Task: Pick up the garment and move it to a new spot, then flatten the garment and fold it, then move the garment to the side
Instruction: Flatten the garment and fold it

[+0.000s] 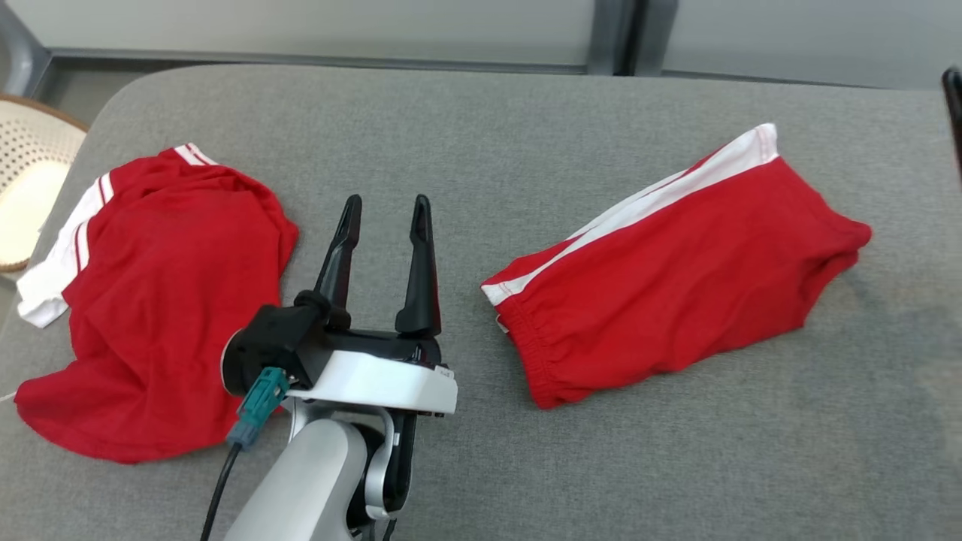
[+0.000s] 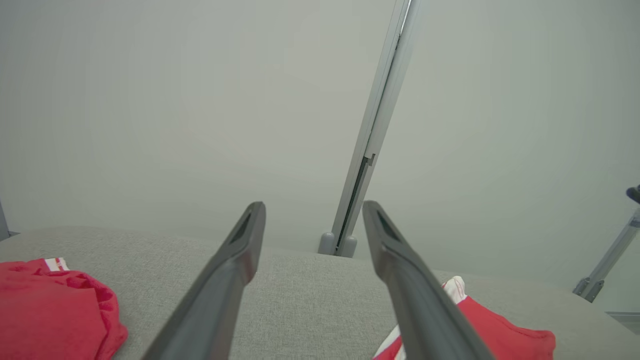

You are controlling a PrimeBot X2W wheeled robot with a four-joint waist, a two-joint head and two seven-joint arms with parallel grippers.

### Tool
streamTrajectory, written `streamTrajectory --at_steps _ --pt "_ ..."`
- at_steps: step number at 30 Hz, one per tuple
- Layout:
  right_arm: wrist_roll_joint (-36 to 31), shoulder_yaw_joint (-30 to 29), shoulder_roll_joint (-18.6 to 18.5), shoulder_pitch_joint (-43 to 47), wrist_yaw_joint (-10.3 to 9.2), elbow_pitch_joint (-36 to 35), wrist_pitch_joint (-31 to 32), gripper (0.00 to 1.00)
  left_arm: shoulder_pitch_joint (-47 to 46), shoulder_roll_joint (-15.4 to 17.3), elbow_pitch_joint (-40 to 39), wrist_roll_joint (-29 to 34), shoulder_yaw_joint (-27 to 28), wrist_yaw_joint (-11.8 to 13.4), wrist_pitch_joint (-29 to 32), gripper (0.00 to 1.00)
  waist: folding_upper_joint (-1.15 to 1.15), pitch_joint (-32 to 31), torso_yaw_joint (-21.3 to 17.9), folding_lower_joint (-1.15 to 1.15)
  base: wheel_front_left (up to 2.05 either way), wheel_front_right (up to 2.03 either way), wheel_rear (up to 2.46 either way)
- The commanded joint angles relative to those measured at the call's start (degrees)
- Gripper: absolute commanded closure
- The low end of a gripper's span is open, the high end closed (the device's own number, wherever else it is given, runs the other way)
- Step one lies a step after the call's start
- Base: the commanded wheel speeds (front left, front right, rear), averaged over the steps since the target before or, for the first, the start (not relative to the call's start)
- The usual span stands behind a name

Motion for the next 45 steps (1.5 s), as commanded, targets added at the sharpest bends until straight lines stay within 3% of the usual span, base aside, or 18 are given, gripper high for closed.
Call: streamTrajectory --at_steps 1,4,9,12,18,30,36,45 --pt "-1.8 -1.3 1.2 2.9 -0.02 -0.9 0.0 0.00 1.2 0.3 0.1 0.3 0.4 -0.5 0.0 0.00 0.00 -2.5 -2.5 0.00 0.00 0.00 0.00" --pt "-6.9 -10.1 6.0 11.1 -0.03 -4.4 0.0 0.00 3.7 0.3 1.2 1.5 2.0 -2.1 0.0 0.00 0.00 -4.3 -3.9 0.00 0.00 0.00 0.00" --pt "-13.4 -19.3 14.0 22.8 -0.03 -9.1 0.0 0.00 7.9 0.2 2.9 4.2 4.0 -4.7 0.0 0.00 0.00 -6.6 -6.1 0.00 0.00 0.00 0.00" --pt "-17.4 -21.9 19.0 29.8 -0.02 -11.4 0.0 0.00 11.4 0.3 3.1 5.6 5.1 -5.5 0.0 0.00 0.00 -8.1 -7.6 0.00 0.00 0.00 0.00" --pt "-19.0 -24.8 24.2 34.9 -0.02 -12.4 0.0 0.00 15.1 0.2 1.9 5.6 6.8 -5.6 0.0 0.00 0.00 -9.3 -9.0 0.00 0.00 0.00 0.00" --pt "-17.7 -24.8 24.6 35.1 -0.02 -11.6 -0.1 0.00 13.6 0.2 1.7 6.0 5.2 -6.3 0.0 0.00 0.00 -8.4 -7.2 0.00 0.00 0.00 0.00" --pt "-4.9 -22.9 23.1 32.4 -0.02 -9.1 2.3 0.00 12.1 0.2 0.6 6.4 2.9 -5.5 0.0 0.00 0.00 -5.3 -4.8 0.00 0.00 0.00 0.00" --pt "15.1 -23.5 20.5 27.0 -0.01 -6.1 15.7 0.00 9.9 0.2 -3.1 3.6 -0.7 -2.3 0.0 0.00 0.00 -0.2 -1.4 0.00 0.00 0.00 0.00"
